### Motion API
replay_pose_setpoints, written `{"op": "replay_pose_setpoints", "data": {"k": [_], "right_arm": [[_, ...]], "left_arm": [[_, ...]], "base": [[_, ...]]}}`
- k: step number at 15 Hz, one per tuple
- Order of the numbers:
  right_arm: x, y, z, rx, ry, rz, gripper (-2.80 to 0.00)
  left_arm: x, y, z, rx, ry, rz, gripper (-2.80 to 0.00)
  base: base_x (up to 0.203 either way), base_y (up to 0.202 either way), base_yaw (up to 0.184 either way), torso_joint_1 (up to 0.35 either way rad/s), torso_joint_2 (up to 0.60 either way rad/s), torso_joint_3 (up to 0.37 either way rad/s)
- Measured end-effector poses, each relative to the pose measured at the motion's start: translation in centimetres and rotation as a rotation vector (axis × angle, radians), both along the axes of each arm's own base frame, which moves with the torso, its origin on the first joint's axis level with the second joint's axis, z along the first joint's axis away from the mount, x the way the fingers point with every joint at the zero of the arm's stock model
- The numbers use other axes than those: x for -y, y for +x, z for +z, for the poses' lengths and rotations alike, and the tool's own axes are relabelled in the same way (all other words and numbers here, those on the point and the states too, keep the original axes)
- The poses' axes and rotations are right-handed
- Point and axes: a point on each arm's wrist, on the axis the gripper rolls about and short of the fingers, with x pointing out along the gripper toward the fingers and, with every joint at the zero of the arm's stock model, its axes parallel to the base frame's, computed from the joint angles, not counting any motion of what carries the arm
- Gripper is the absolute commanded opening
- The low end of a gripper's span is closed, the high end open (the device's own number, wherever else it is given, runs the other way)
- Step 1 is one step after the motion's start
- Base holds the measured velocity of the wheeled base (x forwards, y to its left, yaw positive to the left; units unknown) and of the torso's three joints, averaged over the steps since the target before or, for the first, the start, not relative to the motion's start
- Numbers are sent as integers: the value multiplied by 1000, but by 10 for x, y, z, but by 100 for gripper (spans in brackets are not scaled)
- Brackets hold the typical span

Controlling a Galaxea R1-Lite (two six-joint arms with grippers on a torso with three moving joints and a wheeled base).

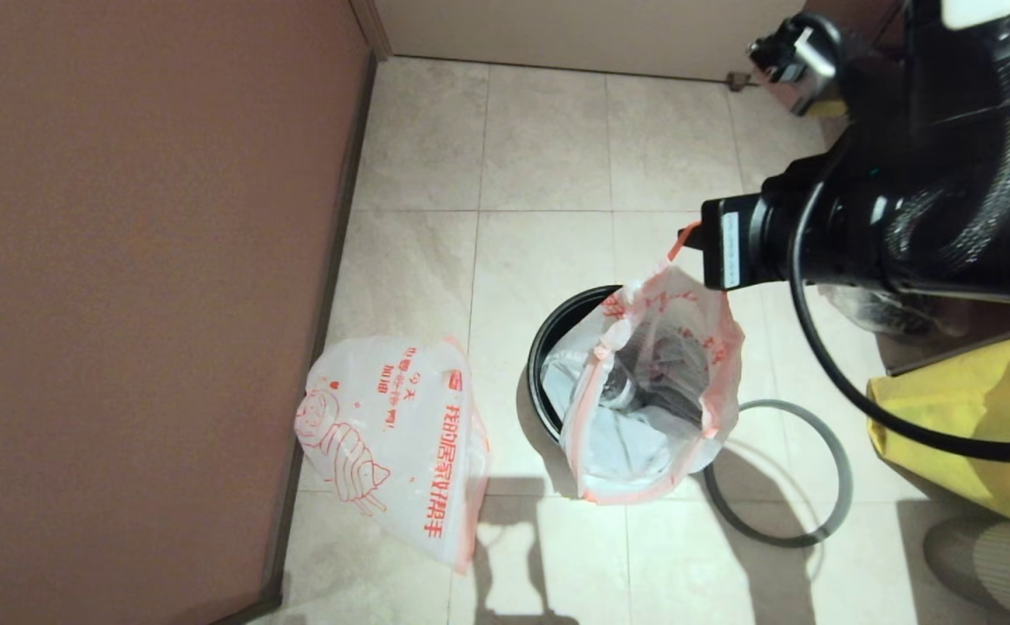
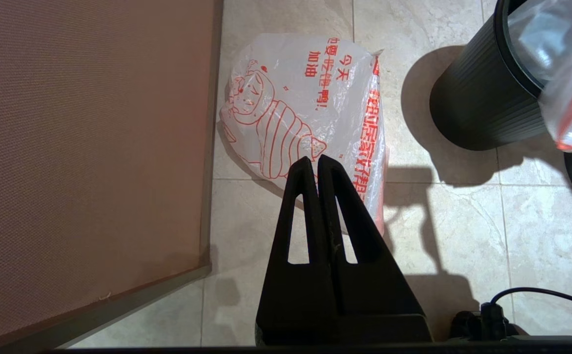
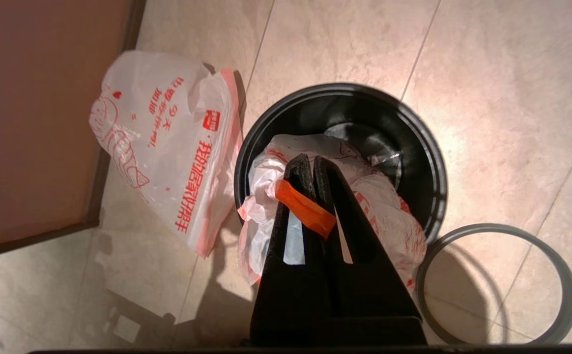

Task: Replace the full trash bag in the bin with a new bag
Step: Place the trash bag on the floor

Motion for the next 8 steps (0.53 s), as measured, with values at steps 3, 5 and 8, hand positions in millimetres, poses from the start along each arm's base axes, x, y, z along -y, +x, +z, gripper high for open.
{"op": "replay_pose_setpoints", "data": {"k": [3,5,8], "right_arm": [[24,-30,38,50,44,4,-280],[43,-51,65,96,84,4,-280],[70,-79,106,197,153,-50,-280]], "left_arm": [[0,0,0,0,-1,0,-280],[0,0,0,0,0,0,-280],[0,0,0,0,-1,0,-280]], "base": [[0,0,0,0,0,0],[0,0,0,0,0,0],[0,0,0,0,0,0]]}}
